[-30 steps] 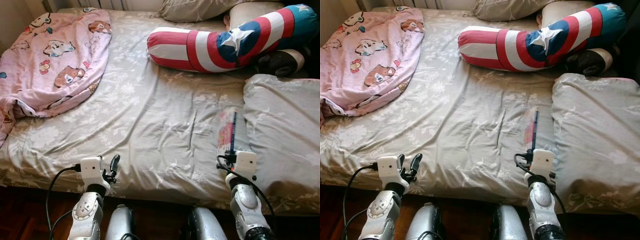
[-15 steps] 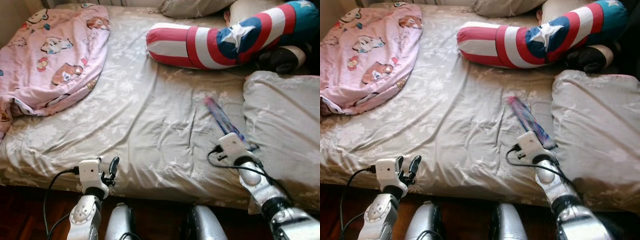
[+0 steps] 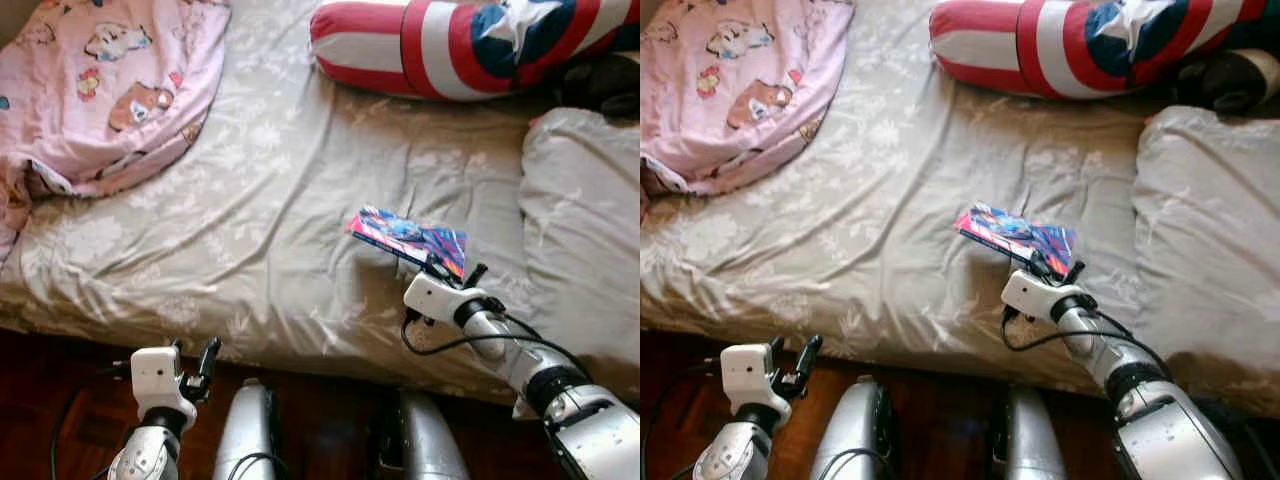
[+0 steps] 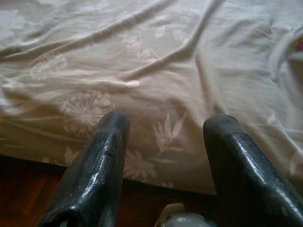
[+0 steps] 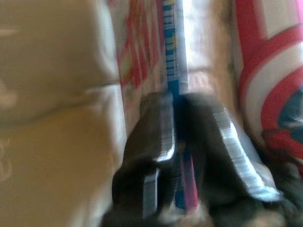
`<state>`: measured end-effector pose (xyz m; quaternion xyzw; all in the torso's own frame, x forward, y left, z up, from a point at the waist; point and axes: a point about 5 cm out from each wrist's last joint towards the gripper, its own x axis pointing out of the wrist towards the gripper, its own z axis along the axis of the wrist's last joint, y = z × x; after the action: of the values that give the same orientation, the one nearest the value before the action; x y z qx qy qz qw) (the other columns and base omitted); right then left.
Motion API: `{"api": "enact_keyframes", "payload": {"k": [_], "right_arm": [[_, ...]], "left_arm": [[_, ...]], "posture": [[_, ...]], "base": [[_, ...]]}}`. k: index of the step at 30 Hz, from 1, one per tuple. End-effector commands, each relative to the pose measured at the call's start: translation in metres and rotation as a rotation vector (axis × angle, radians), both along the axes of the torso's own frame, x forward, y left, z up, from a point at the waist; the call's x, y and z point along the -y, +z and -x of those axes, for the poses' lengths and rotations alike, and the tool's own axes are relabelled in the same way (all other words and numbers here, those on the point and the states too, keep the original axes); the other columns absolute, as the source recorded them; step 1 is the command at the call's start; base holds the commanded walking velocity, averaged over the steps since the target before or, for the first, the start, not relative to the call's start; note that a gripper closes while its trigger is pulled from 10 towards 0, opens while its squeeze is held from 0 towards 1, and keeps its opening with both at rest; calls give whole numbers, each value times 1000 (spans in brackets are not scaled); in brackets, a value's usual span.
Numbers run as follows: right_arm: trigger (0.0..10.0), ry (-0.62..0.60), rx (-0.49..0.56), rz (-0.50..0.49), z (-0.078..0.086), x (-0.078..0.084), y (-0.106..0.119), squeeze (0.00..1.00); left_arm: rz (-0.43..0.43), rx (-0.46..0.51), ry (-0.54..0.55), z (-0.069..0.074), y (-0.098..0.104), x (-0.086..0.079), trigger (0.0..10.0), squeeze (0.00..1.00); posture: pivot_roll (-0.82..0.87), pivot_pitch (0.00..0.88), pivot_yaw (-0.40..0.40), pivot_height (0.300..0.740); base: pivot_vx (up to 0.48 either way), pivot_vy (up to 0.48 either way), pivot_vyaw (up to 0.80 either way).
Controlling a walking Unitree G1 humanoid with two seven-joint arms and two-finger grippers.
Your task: Clean up the room
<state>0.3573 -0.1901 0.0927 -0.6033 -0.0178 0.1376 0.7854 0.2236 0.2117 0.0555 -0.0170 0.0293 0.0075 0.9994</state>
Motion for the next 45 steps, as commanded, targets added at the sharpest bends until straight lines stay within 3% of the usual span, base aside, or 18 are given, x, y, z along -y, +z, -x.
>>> {"api": "enact_keyframes", "payload": {"k": [1,2,4,7,10,19,36,45], "right_arm": [[10000,53,42,20,-1,-3,5,0],[10000,53,42,20,-1,-3,5,0],[10000,125,-49,136,11,-5,-16,0],[10000,168,-105,216,21,-5,-32,0],[10000,121,-172,176,34,0,-50,0],[10000,60,-252,134,53,-1,-75,0],[10000,-83,-229,80,37,6,-62,0],[10000,-75,-238,67,36,2,-61,0]], "left_arm": [[1,-49,1,9,-4,-3,10000,0],[1,-49,1,9,-4,-3,10000,0],[1,-62,-4,13,-4,-1,10000,0],[2,-75,-4,17,-6,0,10000,0],[2,-105,-1,27,-10,0,10000,0],[4,-116,10,34,-5,-1,10000,0],[-56,-157,10,49,0,-11,10000,0],[-60,-172,8,52,-1,-10,10000,0]], "posture": [[179,411,44,643],[179,411,44,643],[183,420,44,643],[185,423,44,643],[190,437,45,643],[203,471,51,643],[235,527,65,643],[237,548,63,643]], "base": [[0,0,0],[0,0,0],[0,0,0],[0,0,0],[0,0,0],[0,0,0],[0,0,0],[0,0,0]]}}
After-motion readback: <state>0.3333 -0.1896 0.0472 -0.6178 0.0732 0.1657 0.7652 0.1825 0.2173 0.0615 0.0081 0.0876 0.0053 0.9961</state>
